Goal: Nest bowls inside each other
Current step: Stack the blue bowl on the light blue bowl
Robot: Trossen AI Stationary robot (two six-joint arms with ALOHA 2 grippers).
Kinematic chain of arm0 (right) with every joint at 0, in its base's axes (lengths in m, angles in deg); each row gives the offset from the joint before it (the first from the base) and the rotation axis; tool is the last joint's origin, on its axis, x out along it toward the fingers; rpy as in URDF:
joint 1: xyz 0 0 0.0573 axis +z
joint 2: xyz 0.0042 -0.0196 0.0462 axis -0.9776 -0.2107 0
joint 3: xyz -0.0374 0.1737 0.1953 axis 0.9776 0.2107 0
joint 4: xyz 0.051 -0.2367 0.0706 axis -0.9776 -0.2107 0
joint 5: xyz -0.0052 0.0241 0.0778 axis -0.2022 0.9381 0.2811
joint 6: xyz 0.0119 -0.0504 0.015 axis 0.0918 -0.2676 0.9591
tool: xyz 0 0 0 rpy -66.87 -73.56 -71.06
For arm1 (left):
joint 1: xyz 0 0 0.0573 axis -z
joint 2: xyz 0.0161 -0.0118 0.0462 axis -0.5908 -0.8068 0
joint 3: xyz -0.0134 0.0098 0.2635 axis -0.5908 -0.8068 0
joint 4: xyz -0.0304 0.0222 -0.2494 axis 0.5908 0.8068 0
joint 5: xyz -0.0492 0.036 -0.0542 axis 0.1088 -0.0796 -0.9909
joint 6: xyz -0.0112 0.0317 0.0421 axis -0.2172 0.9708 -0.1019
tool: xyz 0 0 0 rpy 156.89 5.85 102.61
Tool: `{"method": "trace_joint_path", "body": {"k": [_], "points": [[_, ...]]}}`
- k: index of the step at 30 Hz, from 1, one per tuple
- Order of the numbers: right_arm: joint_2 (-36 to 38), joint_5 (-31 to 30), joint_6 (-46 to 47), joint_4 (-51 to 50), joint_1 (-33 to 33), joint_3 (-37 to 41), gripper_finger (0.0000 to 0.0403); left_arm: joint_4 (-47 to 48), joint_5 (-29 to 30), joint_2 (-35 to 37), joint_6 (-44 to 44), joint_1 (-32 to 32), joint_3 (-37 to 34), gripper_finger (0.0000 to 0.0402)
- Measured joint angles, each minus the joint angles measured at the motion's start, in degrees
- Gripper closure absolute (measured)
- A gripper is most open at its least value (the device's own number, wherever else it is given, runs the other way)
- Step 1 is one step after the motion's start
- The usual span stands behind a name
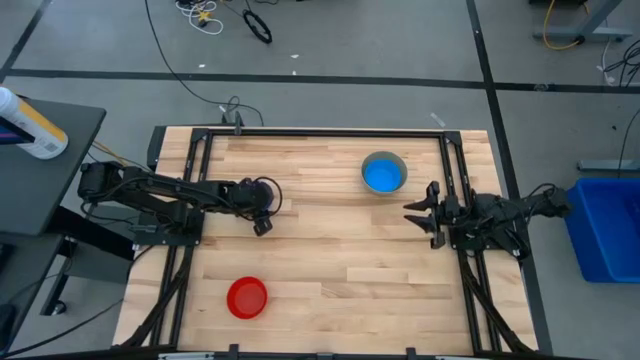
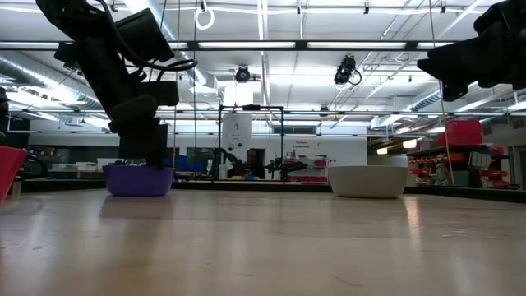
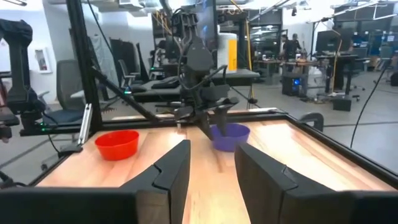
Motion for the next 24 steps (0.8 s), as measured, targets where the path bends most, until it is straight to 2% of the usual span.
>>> {"method": "trace_joint_path", "body": {"k": [11, 18, 22, 24], "points": [[0.0, -0.3, 2.3, 0.0, -0.1, 0.0, 0.0267, 4.0, -0.1, 0.0, -2.1, 0.0, 0.0, 0.0298], [0.0, -0.3, 2.5, 0.0, -0.1, 0.0, 0.0268, 4.3, -0.6, 0.0, 0.2, 0.0, -1.3, 0.0384], [0.0, -0.3, 2.5, 0.0, -0.1, 0.0, 0.0269, 2.9, 0.0, 0.1, 3.2, 0.1, -1.7, 0.0394], [0.0, -0.3, 2.5, 0.0, -0.1, 0.0, 0.0270, -2.0, -0.7, 0.0, 6.1, 0.9, -1.8, 0.0395]]}}
